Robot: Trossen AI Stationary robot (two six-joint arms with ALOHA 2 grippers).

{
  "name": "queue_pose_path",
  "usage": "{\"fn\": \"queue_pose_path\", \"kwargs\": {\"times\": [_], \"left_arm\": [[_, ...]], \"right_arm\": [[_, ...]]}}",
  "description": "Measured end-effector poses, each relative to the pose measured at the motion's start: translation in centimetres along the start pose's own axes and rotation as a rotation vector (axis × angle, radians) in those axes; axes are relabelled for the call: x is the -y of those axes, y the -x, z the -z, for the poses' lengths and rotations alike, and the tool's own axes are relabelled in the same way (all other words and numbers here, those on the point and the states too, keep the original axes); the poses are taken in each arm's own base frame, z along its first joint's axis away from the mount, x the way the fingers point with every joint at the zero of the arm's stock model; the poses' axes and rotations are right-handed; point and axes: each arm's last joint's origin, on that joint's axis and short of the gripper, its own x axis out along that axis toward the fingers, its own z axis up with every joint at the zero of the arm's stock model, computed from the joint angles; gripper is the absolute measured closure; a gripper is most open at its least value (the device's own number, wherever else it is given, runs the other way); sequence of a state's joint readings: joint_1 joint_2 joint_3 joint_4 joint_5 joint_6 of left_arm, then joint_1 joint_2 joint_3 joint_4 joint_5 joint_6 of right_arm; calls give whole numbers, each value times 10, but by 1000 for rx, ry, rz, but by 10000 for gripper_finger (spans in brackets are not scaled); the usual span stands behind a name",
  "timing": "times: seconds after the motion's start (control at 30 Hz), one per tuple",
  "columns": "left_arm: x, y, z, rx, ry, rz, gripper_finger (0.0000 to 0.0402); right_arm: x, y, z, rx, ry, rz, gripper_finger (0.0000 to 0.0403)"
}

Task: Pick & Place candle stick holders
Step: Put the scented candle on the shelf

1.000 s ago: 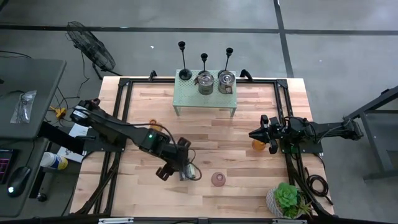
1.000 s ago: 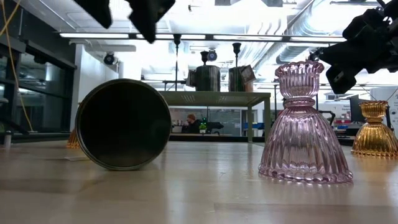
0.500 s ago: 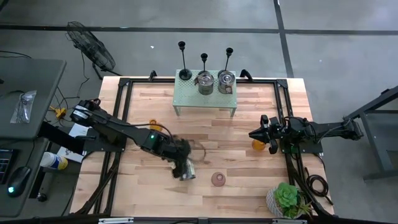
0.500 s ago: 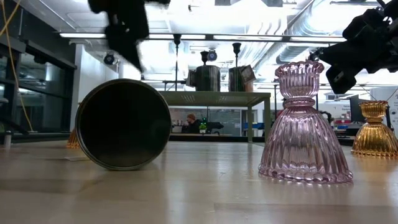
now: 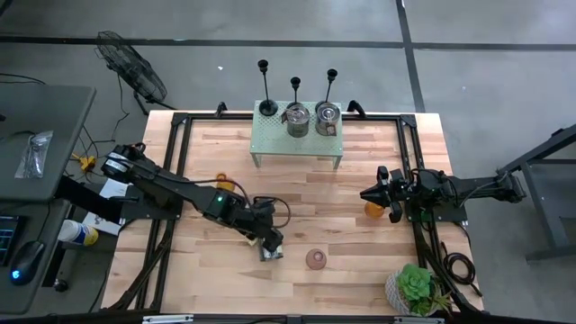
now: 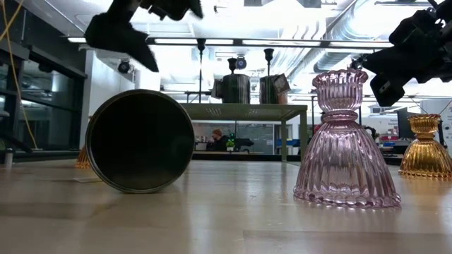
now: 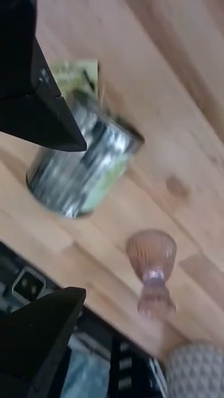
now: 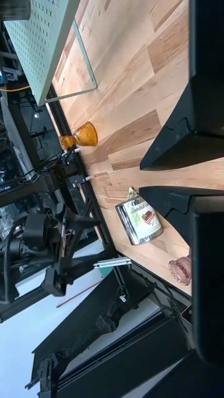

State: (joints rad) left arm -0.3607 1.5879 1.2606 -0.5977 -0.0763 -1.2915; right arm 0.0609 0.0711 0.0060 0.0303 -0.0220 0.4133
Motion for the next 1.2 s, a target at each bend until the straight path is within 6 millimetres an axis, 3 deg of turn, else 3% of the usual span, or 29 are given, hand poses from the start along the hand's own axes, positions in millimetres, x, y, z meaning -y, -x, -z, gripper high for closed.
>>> {"fn": "queue_pose_path", "kwargs": {"times": [0.47, 0.73, 0.93, 1.2], "left_arm": [[-1, -10, 3, 26, 320, -35, 35], [-8, -23, 8, -61, 396, -117, 33], [-7, -32, 9, -74, 656, -124, 14], [-13, -34, 12, -103, 770, -214, 3]], "right_arm": [[0, 0, 0, 0, 0, 0, 359], [0, 0, 0, -2, 0, 0, 359], [0, 0, 0, -6, 0, 2, 359], [0, -1, 1, -17, 0, 4, 359]]}}
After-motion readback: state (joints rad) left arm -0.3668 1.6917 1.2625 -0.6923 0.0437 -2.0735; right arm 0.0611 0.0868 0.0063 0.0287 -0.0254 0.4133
